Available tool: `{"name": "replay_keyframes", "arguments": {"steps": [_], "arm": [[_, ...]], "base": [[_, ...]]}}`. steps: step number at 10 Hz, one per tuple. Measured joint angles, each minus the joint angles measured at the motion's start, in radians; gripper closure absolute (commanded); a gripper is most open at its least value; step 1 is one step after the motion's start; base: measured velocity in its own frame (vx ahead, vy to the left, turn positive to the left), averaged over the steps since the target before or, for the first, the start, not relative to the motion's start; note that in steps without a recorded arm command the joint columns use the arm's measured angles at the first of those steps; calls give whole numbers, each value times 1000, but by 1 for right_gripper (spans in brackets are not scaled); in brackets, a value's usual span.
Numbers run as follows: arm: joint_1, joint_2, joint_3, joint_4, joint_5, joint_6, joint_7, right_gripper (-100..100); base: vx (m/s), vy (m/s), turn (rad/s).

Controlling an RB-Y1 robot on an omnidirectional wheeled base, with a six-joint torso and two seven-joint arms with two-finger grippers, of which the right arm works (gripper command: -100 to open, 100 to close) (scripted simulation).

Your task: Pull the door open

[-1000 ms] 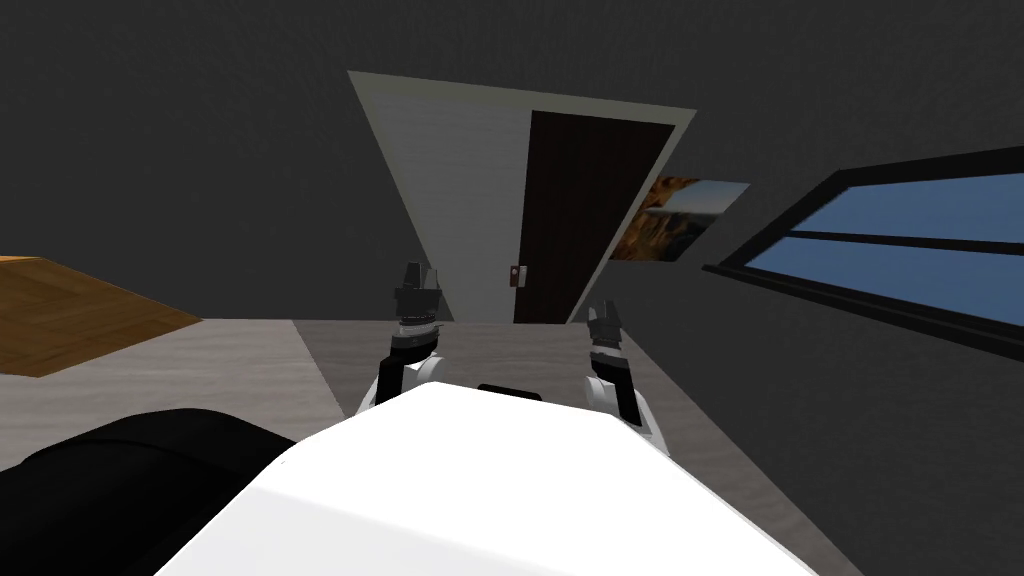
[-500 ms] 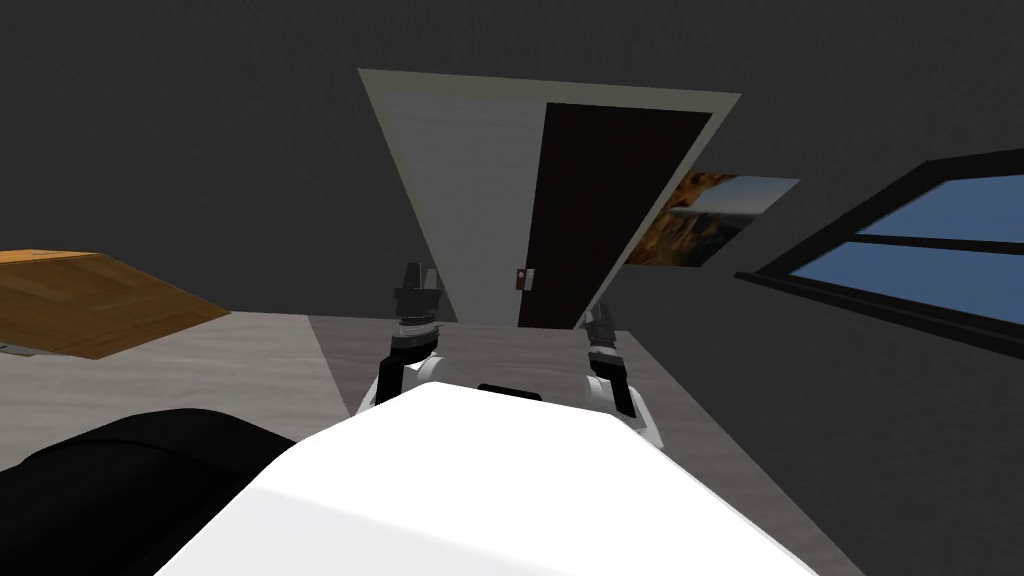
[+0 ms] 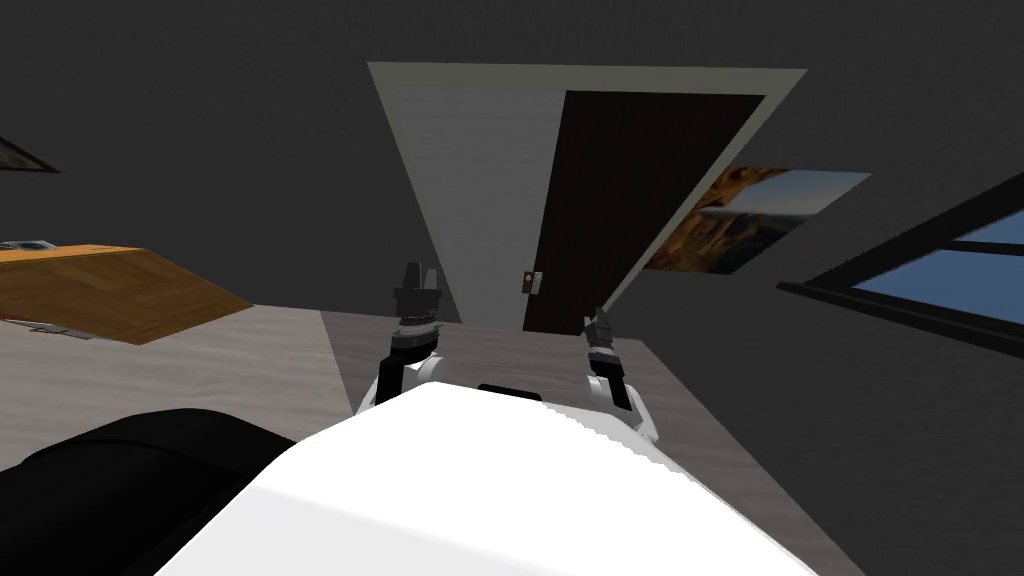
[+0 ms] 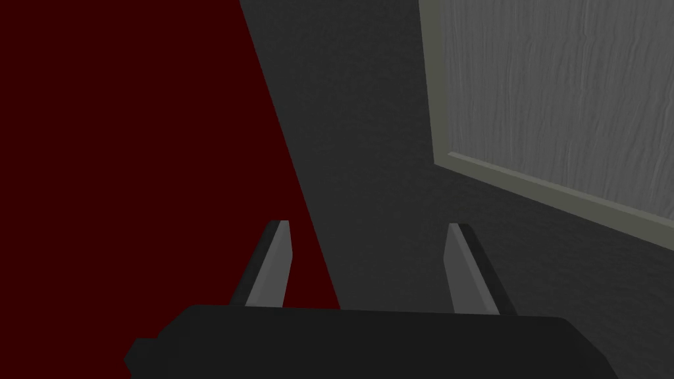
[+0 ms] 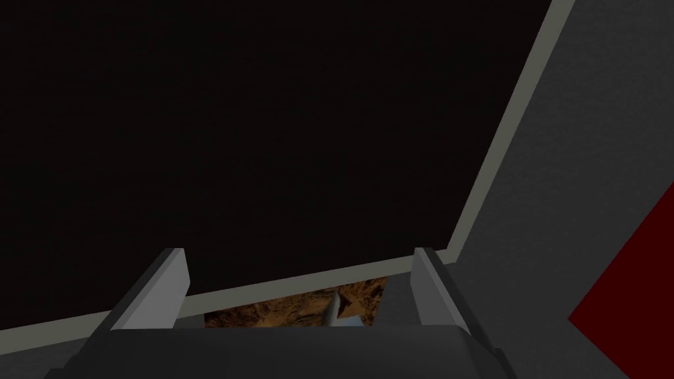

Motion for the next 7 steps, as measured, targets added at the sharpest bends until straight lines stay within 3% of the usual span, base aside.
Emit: {"name": "replay_keyframes", "arguments": {"steps": [7], "arm": [[-79, -20, -38, 171, 55, 28, -78, -100]], "base": [[121, 51, 94]]}}
